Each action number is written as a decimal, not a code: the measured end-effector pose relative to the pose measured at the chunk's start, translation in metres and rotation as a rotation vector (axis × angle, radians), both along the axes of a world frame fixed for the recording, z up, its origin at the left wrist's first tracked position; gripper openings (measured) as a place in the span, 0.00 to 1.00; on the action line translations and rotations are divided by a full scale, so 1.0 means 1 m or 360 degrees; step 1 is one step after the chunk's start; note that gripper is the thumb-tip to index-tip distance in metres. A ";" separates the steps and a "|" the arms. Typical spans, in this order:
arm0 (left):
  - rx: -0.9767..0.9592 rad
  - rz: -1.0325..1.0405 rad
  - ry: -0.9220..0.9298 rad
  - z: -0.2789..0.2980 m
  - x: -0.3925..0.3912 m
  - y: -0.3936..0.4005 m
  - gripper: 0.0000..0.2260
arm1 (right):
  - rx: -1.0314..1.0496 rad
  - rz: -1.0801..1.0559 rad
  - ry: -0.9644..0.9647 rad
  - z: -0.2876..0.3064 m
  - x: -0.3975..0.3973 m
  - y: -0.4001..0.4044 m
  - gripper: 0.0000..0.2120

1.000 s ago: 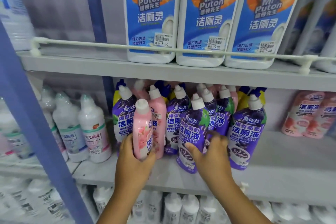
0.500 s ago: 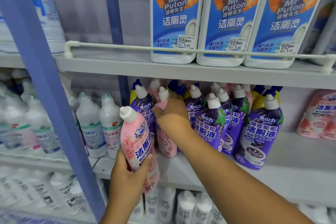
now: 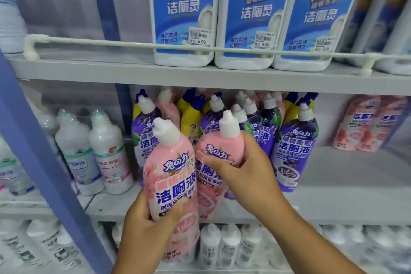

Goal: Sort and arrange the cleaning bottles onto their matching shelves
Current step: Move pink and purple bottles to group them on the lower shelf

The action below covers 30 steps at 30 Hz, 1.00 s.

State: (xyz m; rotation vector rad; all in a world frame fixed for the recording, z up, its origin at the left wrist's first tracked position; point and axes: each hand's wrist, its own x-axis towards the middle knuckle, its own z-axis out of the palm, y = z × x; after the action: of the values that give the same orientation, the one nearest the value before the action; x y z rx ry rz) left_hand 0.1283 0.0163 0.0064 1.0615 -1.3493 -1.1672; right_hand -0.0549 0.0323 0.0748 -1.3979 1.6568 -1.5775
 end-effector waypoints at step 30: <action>0.0068 -0.0583 -0.0043 -0.022 -0.452 0.024 0.15 | -0.0235 -0.0547 -0.0429 -0.032 -0.475 0.105 0.16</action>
State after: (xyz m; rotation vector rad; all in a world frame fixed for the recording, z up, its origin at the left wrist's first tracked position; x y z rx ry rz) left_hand -0.3239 0.0404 -0.0159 0.8835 -1.5901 -1.4573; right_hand -0.5297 0.1370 0.0424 -0.9441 1.7063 -2.0152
